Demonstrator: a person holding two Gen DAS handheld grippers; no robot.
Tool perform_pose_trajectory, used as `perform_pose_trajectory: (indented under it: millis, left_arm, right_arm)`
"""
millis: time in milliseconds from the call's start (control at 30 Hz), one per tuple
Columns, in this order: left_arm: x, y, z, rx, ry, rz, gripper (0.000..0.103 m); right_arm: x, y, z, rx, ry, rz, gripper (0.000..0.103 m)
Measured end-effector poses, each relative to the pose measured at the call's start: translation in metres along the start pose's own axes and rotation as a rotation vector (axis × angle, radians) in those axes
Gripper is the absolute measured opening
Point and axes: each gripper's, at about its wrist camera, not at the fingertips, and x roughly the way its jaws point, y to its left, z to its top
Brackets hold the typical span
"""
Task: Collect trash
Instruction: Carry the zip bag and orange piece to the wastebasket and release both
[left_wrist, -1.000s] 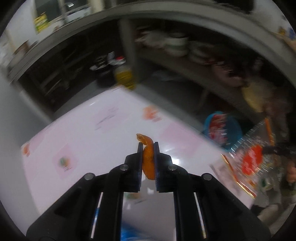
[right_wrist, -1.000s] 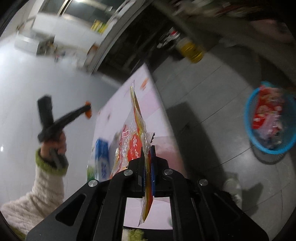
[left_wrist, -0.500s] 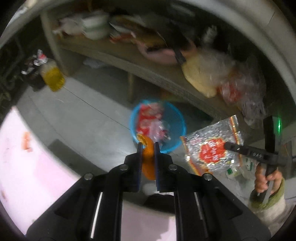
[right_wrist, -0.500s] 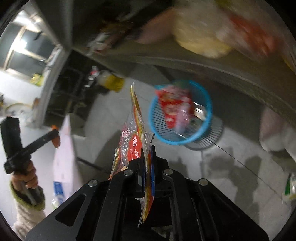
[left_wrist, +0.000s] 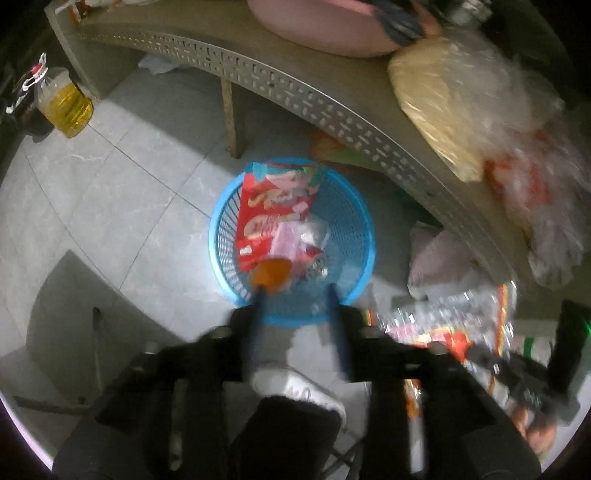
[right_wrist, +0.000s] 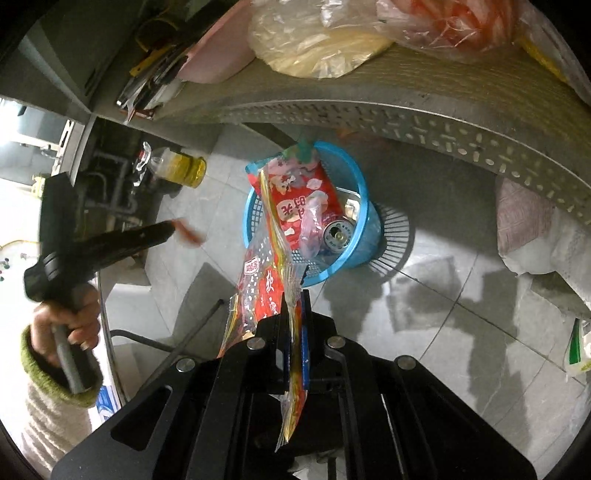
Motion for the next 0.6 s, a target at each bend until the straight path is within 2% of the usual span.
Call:
perform_pose_trajectory:
  millis: [133,300,433,533,600]
  left_arm:
    - [0.009,0.004,0.011,-0.031,-0.024,0.026,0.059]
    - [0.003,0.006,0.013,-0.032,-0.056,0.047,0.06]
    - [-0.032,0.014,0.006,-0.039,-0.114,0.067,0.063]
    - [-0.072,0.021,-0.006,-0.017,-0.18,0.093,0.068]
    - [-0.1,0.027,-0.018,-0.008,-0.225,0.11,0.072]
  right_arm:
    - [-0.001,-0.006,0.002,0.012,-0.004,0.002,0.005]
    - [0.004,-0.012,0.004,0.032,0.0,0.012,0.005]
    - [0.021,0.004,0.014,-0.002,0.003,0.047,0.005]
    - [0.041,0.023,0.03,-0.048,-0.008,0.074,0.005]
    - [0.063,0.039,0.047,-0.093,-0.028,0.057,0.006]
